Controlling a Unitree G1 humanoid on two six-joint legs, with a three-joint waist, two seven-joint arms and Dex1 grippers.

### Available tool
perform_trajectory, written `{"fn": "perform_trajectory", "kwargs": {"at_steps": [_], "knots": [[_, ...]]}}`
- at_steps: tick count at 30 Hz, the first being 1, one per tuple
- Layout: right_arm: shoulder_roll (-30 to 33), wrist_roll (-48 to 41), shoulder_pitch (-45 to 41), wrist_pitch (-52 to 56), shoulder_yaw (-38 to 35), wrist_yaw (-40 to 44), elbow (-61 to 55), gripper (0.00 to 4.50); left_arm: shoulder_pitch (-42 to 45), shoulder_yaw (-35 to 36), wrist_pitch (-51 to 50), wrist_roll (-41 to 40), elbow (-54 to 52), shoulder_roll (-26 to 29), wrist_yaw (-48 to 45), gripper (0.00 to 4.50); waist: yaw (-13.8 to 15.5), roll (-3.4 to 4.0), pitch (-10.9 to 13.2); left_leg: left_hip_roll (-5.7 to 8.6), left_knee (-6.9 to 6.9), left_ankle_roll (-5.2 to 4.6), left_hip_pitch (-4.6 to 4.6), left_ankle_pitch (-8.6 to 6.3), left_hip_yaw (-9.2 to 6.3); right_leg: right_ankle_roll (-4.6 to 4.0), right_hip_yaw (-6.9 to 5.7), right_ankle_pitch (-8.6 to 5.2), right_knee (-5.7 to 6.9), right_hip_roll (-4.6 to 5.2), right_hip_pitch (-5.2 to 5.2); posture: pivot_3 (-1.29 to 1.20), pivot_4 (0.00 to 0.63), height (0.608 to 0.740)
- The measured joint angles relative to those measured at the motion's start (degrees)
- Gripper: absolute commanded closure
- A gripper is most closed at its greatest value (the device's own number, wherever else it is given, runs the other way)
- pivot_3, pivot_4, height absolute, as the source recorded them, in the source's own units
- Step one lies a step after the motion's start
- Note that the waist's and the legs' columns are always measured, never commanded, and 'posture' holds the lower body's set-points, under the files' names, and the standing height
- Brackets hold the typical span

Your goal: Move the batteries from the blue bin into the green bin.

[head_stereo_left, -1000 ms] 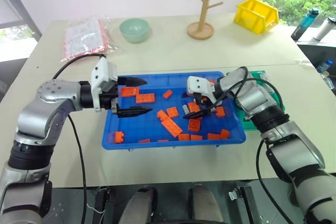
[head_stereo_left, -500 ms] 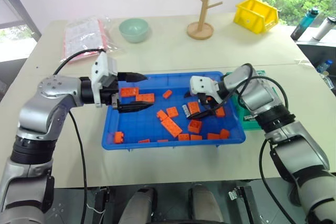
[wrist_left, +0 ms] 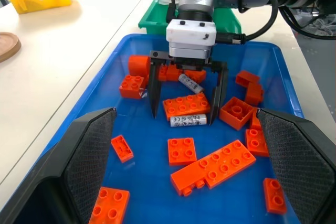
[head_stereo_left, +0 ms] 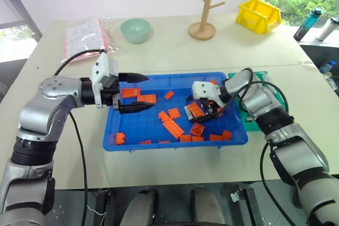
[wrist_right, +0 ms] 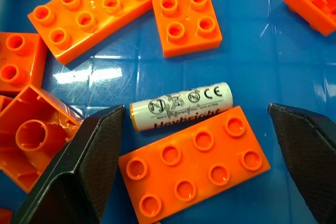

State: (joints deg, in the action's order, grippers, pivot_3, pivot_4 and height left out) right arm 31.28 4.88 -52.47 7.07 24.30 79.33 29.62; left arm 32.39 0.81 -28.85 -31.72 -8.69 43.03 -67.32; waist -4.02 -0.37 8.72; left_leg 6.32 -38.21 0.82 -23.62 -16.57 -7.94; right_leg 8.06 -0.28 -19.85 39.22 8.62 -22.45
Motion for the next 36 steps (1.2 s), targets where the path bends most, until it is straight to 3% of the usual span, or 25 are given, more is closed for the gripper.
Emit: {"fn": "perform_trajectory", "kwargs": {"at_steps": [4,11,17,23,29,33,36], "knots": [[-1.35,0.00,-0.02,-0.41,-0.07,-0.34,0.59,2.26,0.00,0.00,0.46,0.02,0.12,-0.01,0.00,0.00,-0.02,0.00,0.00,-0.01,0.00,0.00,0.00,0.00,0.00,0.00,0.00,0.00,0.00,0.00,0.00,0.00,0.150,0.719],[-1.36,-0.19,0.41,0.85,-1.09,-2.51,-0.30,2.25,0.01,0.00,0.65,0.03,0.47,0.00,-0.04,0.00,0.01,0.00,0.00,0.01,0.00,0.00,0.00,0.00,-0.01,0.00,0.00,0.00,0.00,0.01,-0.02,0.00,0.150,0.719],[-0.23,-5.34,3.28,17.38,-9.65,-8.21,-14.52,2.25,-0.09,-0.01,0.80,0.04,0.71,0.08,-0.19,0.00,0.14,0.00,0.00,0.01,0.00,0.00,-0.01,0.00,0.00,0.00,0.00,0.00,0.03,0.02,-0.01,0.00,0.150,0.719],[11.44,-14.87,11.15,38.03,-26.65,-13.09,-34.34,2.25,-0.95,0.60,0.86,-0.04,0.88,0.90,-0.66,0.00,1.62,0.00,0.00,0.10,-0.02,-0.01,-0.05,-0.01,-0.05,0.00,0.01,0.00,-0.01,0.09,0.03,0.00,0.150,0.719],[21.71,-16.75,23.64,43.66,-37.81,-17.20,-38.61,2.25,-0.80,0.49,1.05,-0.04,1.90,1.40,-2.29,0.00,1.81,0.00,0.00,0.09,-0.02,-0.02,-0.05,-0.01,0.03,0.00,0.03,0.00,-0.02,0.10,0.02,0.00,0.150,0.719],[22.92,-17.47,31.62,44.91,-40.91,-19.67,-41.18,0.21,1.08,-0.14,1.55,0.25,3.99,0.91,-3.21,0.00,1.45,0.00,0.00,-0.04,-0.03,-0.02,-0.05,-0.01,0.20,0.00,0.03,0.00,0.00,0.05,0.02,0.00,0.150,0.719],[22.95,-17.41,33.04,44.53,-40.67,-22.32,-41.66,0.04,2.93,-0.50,2.18,0.76,4.50,0.35,-3.66,0.00,1.37,0.03,-0.01,-0.05,-0.02,-0.02,-0.02,-0.01,0.31,0.00,0.05,0.00,0.00,0.06,0.00,0.00,0.150,0.719]]}}
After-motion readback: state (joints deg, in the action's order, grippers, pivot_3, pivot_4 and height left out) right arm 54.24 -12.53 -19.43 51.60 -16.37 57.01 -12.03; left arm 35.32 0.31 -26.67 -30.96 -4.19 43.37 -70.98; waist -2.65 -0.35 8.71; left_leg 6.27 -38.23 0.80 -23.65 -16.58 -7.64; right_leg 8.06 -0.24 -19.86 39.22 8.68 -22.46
